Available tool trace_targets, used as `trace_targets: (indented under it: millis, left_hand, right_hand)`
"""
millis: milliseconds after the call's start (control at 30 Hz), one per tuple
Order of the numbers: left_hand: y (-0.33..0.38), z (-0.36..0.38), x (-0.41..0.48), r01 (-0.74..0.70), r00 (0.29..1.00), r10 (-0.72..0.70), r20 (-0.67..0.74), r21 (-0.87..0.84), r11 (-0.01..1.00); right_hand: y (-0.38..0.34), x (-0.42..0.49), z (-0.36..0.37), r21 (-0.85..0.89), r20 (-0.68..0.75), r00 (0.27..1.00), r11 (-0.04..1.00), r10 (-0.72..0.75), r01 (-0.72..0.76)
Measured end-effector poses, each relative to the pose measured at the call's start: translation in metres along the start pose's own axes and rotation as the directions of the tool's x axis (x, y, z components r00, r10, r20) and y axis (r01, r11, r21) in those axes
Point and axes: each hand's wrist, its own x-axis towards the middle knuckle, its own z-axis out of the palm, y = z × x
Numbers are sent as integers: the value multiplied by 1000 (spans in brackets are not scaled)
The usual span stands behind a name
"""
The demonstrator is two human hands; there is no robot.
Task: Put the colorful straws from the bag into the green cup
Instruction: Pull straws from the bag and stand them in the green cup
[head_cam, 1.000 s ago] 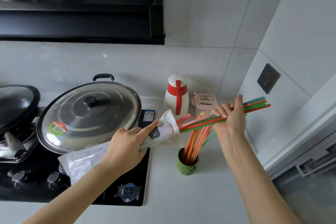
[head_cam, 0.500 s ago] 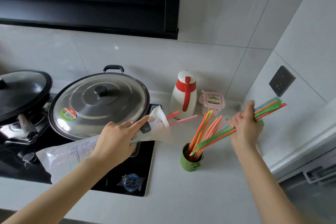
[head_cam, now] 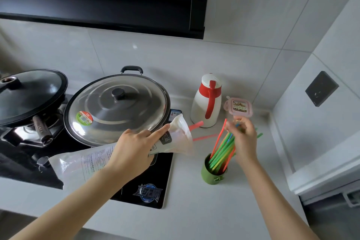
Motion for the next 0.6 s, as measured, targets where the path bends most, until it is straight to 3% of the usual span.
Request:
trace_targets:
  millis: [100,200,300,400,467,500,533,600]
  left_hand:
    - [1,0,3,-10,1000,10,-5,3,1000]
    - [2,1,6,-34,999,34,-7,-8,999]
    - [2,2,9,-61,998,61,-18,-13,998]
    - [2,2,13,-78,997,78,-13,-14,997]
    - [1,-1,17,-86,996,86,-23,-10,996]
    - [0,-3,20,-99,995,98,-23,-3,995]
    - [0,-6,24,-118,993,118,-20,21,993]
    - [1,-10,35,-182,982,186,-28,119,976]
  right_hand:
    - [-8,3,0,-39,-9,997,996,-79,79]
    - [-6,-6,3,-212,56,998,977,-19,31]
    - [-19,-5,-1,-221,75,997,975,27,-10]
    - [-48,-8,-17,-316,-76,981,937,-181,148]
    - [-64,-24,-23,-259,-230,911,924,-342,282]
    - [-65,-34,-23,-171,-271,900,937,-342,305]
    - [-64,-43,-19,-59,-276,922,962,-272,266]
    - [-58,-53,-5,131,-212,977,990,-27,56]
